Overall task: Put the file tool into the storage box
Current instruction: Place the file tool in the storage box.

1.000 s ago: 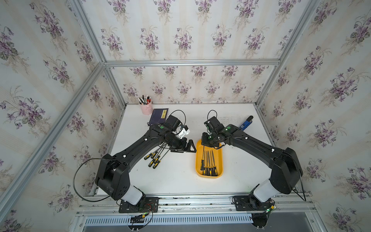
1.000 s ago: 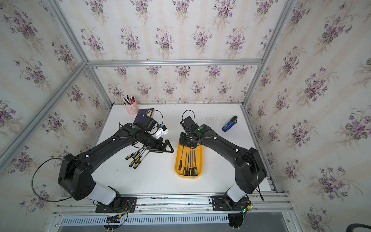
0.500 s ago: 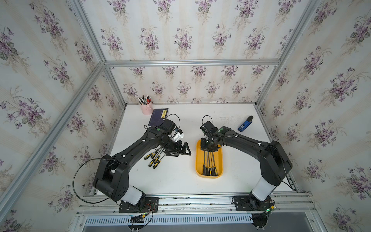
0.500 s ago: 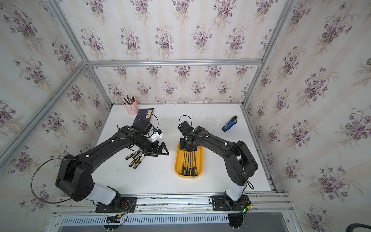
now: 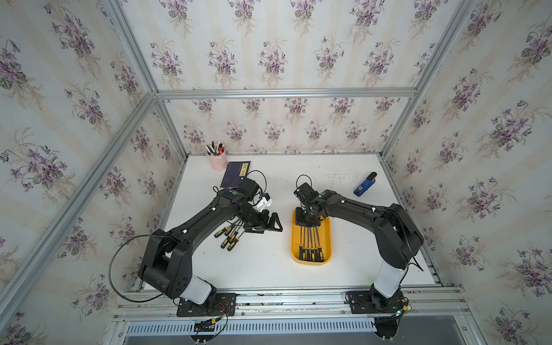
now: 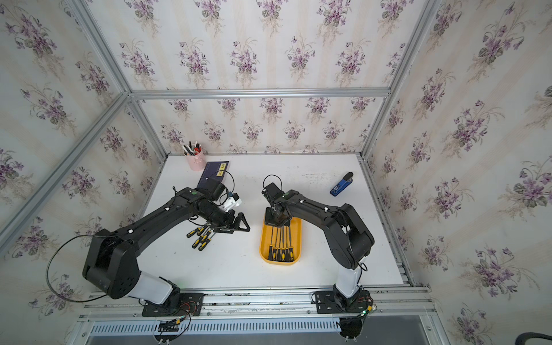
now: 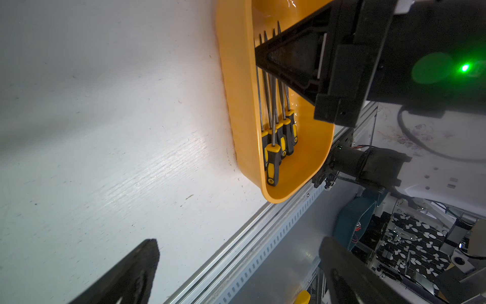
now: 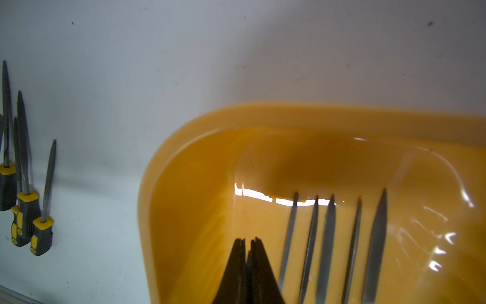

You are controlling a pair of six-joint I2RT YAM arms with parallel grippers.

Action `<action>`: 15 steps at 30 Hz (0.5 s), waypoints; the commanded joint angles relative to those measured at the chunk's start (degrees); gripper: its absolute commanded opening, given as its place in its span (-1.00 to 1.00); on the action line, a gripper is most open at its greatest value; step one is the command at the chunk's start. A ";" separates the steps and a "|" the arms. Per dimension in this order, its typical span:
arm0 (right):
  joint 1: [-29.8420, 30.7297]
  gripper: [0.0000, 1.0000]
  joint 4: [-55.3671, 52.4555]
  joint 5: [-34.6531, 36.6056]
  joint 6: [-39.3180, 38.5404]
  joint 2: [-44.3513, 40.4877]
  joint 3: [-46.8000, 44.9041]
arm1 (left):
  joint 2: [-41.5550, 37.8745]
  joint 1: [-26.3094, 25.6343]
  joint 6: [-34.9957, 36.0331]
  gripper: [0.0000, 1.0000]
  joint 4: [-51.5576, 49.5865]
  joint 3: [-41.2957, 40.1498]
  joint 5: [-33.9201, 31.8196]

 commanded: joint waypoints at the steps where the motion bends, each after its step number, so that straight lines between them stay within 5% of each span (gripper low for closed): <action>1: 0.19 -1.00 1.48 0.44 0.27 0.68 -0.12 | 0.30 0.33 1.13 1.00 -0.11 -0.26 0.67; 15: 0.94 -1.00 1.84 2.20 0.24 3.08 -1.06 | 1.11 1.50 1.93 1.00 0.28 -1.15 0.95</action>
